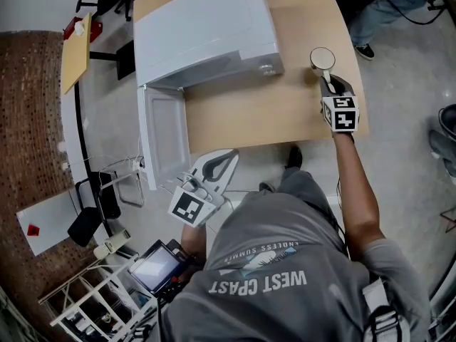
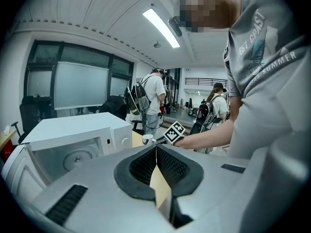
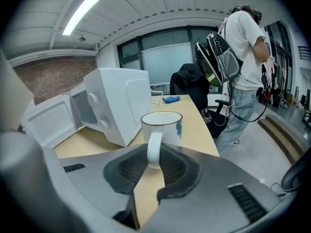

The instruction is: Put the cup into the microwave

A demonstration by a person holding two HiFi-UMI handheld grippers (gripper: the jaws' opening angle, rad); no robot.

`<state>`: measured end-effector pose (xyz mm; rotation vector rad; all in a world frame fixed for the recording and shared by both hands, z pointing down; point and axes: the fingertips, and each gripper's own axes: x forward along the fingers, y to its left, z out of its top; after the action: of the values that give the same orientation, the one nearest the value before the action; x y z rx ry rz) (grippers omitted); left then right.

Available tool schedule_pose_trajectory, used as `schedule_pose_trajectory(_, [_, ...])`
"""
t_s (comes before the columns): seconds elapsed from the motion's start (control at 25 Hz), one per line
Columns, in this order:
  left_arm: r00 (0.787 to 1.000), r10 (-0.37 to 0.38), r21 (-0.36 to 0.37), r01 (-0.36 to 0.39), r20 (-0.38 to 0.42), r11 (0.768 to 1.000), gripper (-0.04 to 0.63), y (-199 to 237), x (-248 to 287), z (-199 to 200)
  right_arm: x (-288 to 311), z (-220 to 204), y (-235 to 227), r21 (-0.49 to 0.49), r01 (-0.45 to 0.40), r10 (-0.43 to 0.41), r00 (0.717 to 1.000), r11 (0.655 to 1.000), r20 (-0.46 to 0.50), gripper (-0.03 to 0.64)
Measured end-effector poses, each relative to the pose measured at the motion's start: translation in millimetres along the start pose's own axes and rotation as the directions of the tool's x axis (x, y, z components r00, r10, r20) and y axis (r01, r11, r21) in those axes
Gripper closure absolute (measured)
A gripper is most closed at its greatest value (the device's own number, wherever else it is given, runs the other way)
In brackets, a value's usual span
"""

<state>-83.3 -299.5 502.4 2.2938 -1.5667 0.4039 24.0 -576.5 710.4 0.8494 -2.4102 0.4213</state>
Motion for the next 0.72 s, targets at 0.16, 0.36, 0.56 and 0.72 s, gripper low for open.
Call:
schedule_pose_trajectory(0.16, [1.000, -0.003, 0.017, 0.003, 0.029, 1.000, 0.575, -9.6, -9.4, 5.9, -26.7, 14.9, 6.5, -0.008, -0.008, 0.009, 0.999, 1.000, 0.036, 0.540])
schedule_pose_trajectory(0.36, [0.998, -0.007, 0.031, 0.005, 0.066, 1.000, 0.575, -14.3, -24.0, 10.7, -61.0, 35.2, 20.1, -0.021, -0.021, 0.023, 0.997, 1.000, 0.077, 0.541])
schedule_pose_trajectory(0.56, [0.995, -0.012, 0.043, 0.008, 0.102, 0.999, 0.574, -12.6, -42.5, 14.9, -92.4, 54.7, 42.3, -0.022, -0.038, 0.040, 0.992, 0.999, 0.121, 0.541])
schedule_pose_trajectory(0.72, [0.991, -0.014, 0.046, 0.008, 0.132, 0.999, 0.574, -9.4, -57.0, 18.2, -114.8, 71.3, 64.5, -0.035, -0.059, 0.064, 0.987, 0.998, 0.149, 0.541])
